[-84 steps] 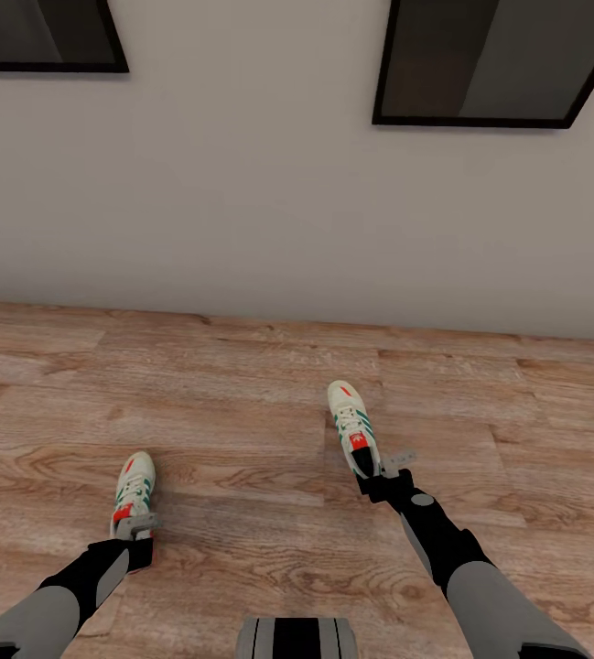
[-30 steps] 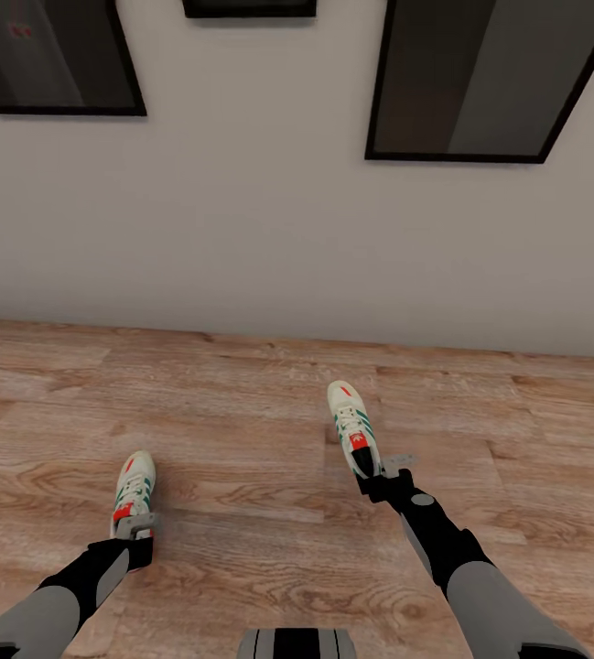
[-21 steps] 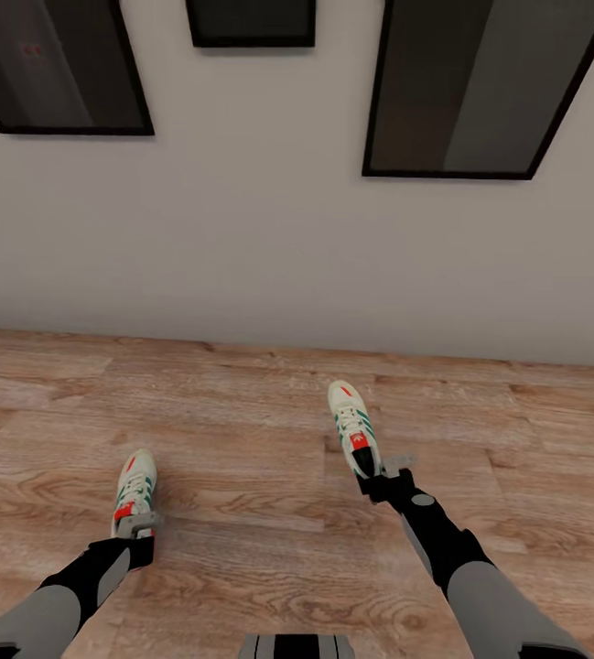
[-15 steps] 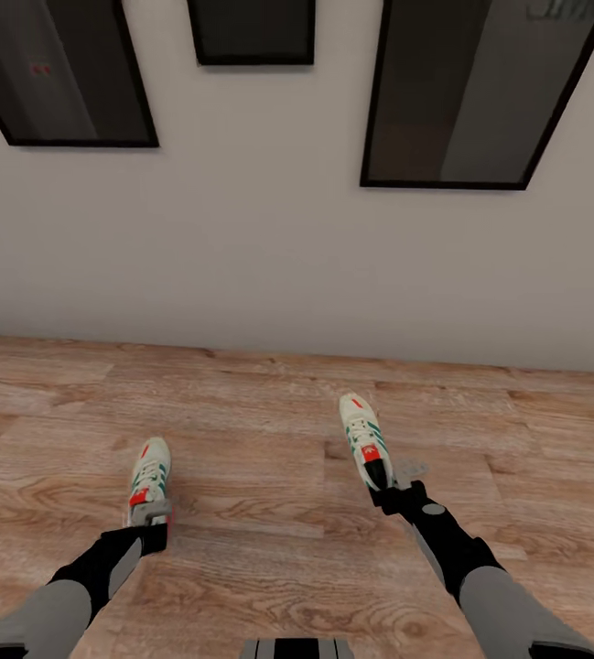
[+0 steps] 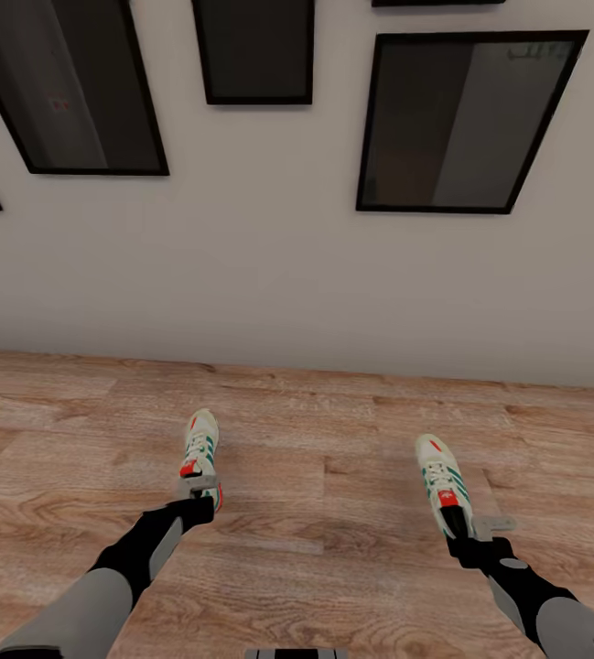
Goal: Pick up the two gym shoes and the two sandals from the corridor floor and place them onto the hallstand (shoe rack) in the corridor, making sure they are on the rack and not on the floor. Arrange them so the two gym shoes are next to each other and the two sandals are next to each other.
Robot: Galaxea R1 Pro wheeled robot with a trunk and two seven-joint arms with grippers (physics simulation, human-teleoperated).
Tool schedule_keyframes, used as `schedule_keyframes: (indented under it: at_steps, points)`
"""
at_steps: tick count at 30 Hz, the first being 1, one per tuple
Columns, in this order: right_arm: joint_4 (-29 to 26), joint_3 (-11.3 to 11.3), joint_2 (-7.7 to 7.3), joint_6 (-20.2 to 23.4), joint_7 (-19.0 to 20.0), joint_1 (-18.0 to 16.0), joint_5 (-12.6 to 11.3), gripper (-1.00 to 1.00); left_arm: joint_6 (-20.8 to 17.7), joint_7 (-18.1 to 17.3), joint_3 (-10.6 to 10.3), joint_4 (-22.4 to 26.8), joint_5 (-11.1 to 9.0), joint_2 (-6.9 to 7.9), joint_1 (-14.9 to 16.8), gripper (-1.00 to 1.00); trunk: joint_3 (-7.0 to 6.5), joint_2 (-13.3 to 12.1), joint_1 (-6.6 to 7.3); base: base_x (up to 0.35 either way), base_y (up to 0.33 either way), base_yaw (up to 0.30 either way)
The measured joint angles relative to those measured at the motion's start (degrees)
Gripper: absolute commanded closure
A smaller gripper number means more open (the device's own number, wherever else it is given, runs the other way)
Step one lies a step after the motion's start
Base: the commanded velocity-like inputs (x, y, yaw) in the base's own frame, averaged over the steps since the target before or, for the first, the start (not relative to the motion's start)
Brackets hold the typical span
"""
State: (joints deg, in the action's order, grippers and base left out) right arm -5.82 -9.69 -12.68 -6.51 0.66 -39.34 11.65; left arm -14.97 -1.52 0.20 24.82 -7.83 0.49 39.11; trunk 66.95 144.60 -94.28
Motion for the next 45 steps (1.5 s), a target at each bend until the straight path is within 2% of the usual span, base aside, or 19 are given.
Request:
schedule_keyframes:
  at_steps: [4, 11, 23, 29, 33, 40, 45]
  points:
    - [1.57, -0.48, -0.15, -1.34, -0.38, 0.03, -1.00, 1.00, 0.02, -1.60, -1.04, 0.16, 0.05, -0.40, 0.00, 1.00, -0.89, -0.05, 0.10, 0.000, 0.000, 0.000]
    - [2.19, -0.73, 0.00, -3.06, -0.54, 0.04, -1.41, 1.00, 0.07, -2.29, -2.19, 0.18, 0.08, -0.53, 0.00, 1.00, -2.44, -0.15, 0.28, 0.000, 0.000, 0.000]
    - [2.29, -0.78, 0.10, -3.40, -0.51, 0.05, -1.49, 1.00, 0.11, -2.42, -2.95, 0.15, 0.08, -0.54, 0.00, 1.00, -5.10, -0.31, 0.59, 0.000, 0.000, 0.000]
    - [2.29, -0.78, 0.10, -3.41, -0.50, 0.05, -1.49, 1.00, 0.15, -2.40, -5.31, 0.05, 0.07, -0.51, 0.00, 1.00, -6.43, -0.39, 0.75, 0.000, 0.000, 0.000]
    - [2.31, -0.77, 0.11, -3.42, -0.49, 0.05, -1.49, 1.00, 0.18, -2.41, -6.52, -0.07, 0.09, -0.50, 0.00, 1.00, -6.43, -0.39, 0.75, 0.000, 0.000, 0.000]
    - [2.31, -0.77, 0.11, -3.42, -0.48, 0.06, -1.49, 1.00, 0.28, -2.43, -6.97, -0.04, 0.10, -0.49, 0.00, 1.00, -6.43, -0.39, 0.75, 0.000, 0.000, 0.000]
    - [2.30, -0.79, 0.11, -3.42, -0.48, 0.05, -1.49, 1.00, 0.23, -2.43, -6.97, -0.03, 0.10, -0.49, 0.00, 1.00, -7.53, -0.45, 0.88, 0.000, 0.000, 0.000]
